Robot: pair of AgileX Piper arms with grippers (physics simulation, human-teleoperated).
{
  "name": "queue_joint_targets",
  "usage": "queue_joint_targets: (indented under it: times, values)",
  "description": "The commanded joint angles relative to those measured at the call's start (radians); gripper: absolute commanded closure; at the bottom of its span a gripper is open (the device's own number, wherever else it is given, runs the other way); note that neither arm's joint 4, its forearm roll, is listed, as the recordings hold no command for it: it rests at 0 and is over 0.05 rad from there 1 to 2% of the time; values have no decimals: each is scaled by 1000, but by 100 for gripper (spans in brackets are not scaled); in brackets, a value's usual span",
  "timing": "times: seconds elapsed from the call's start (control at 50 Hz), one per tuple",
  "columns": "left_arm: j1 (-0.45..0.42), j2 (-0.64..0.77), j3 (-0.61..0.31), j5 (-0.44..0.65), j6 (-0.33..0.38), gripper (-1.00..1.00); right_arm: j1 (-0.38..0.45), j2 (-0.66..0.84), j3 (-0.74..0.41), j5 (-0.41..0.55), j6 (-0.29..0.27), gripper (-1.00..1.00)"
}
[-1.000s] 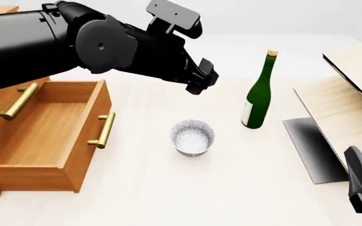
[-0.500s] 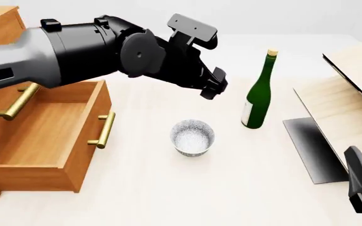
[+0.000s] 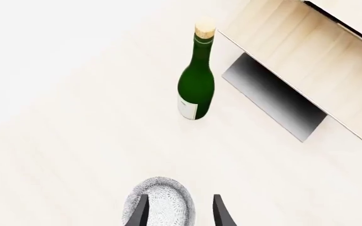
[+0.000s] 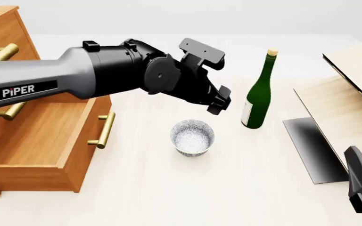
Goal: Put the bowl in the bottom drawer of the cabinet.
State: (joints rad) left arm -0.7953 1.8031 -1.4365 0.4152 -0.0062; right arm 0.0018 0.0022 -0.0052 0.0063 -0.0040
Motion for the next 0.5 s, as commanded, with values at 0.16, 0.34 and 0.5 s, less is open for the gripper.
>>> queue_joint_targets:
  times: [0.16, 0.34, 0.5]
  values:
    - [-9, 57, -5, -10, -8, -100, 0, 0, 0, 0, 0, -100]
    - [-30, 80, 28, -44, -29, -100, 0, 0, 0, 0, 0, -100]
    - [-26, 91, 29, -48, -35, -100, 0, 0, 0, 0, 0, -100]
